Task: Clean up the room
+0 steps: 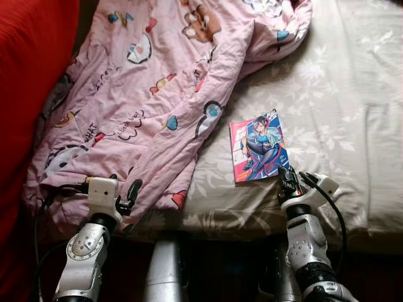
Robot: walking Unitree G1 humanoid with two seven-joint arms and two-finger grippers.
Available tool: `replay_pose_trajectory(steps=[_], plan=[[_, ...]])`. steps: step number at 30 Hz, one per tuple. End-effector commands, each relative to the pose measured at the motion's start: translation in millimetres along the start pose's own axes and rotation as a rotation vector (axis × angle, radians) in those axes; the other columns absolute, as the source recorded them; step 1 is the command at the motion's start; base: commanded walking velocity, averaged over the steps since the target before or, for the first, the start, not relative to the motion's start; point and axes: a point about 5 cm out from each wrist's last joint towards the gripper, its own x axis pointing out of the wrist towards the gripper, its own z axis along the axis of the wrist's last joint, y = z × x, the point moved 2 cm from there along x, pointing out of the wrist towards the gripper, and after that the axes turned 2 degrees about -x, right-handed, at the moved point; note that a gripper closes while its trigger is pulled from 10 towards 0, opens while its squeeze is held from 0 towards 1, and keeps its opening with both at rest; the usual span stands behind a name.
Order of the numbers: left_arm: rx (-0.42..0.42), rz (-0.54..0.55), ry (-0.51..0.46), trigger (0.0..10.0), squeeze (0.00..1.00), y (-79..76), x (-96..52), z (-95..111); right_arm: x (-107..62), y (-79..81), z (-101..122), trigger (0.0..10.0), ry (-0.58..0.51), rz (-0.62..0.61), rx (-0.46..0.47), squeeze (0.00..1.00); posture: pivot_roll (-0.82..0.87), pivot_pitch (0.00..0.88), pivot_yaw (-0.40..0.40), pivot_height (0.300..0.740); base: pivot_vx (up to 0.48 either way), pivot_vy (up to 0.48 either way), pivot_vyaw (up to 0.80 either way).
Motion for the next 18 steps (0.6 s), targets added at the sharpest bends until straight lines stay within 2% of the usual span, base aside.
replay_pose_trajectory(steps=[1,3,5,6,7,8,14,18], plan=[[0.008,0.02,0.036,10.0,0.0,4.8,-6.2,-12.2,-4.8,-7.9,16.6,0.0,-0.088,-0.046,0.028,0.0,0.05,0.142,0.074,0.592,0.0,0.0,0.0],[0.008,0.02,0.036,10.0,0.0,5.2,-5.9,-12.9,-9.1,-12.1,17.2,0.0,-0.1,-0.075,0.042,0.0,0.04,0.14,0.071,0.592,0.0,0.0,0.0],[0.008,0.022,0.033,10.0,0.0,5.2,-4.5,-14.1,-27.4,-34.8,14.5,0.0,-0.136,-0.237,0.145,0.0,0.03,0.141,0.067,0.592,0.0,0.0,0.0],[0.008,0.022,0.033,10.0,0.0,5.2,-4.5,-14.1,-27.4,-34.8,14.5,0.0,-0.136,-0.237,0.145,0.0,0.03,0.141,0.067,0.592,0.0,0.0,0.0],[0.007,0.022,0.031,10.0,0.0,4.5,-4.0,-14.8,-39.5,-48.9,8.2,0.0,-0.14,-0.347,0.223,0.0,0.03,0.141,0.066,0.592,0.0,0.0,0.0],[0.006,0.021,0.032,10.0,0.0,3.6,-4.0,-15.5,-44.9,-54.8,2.6,0.0,-0.124,-0.391,0.245,0.0,0.03,0.141,0.065,0.592,0.0,0.0,0.0],[0.003,0.014,0.029,10.0,0.0,0.3,-4.4,-18.3,-57.5,-73.0,-14.0,0.0,-0.061,-0.512,0.358,0.0,0.02,0.145,0.06,0.592,0.0,0.0,0.0],[0.0,0.015,0.027,10.0,0.0,-1.0,-6.2,-20.1,-61.3,-85.1,-21.4,0.0,0.0,-0.567,0.391,0.0,0.03,0.148,0.052,0.592,0.0,0.0,0.0]])
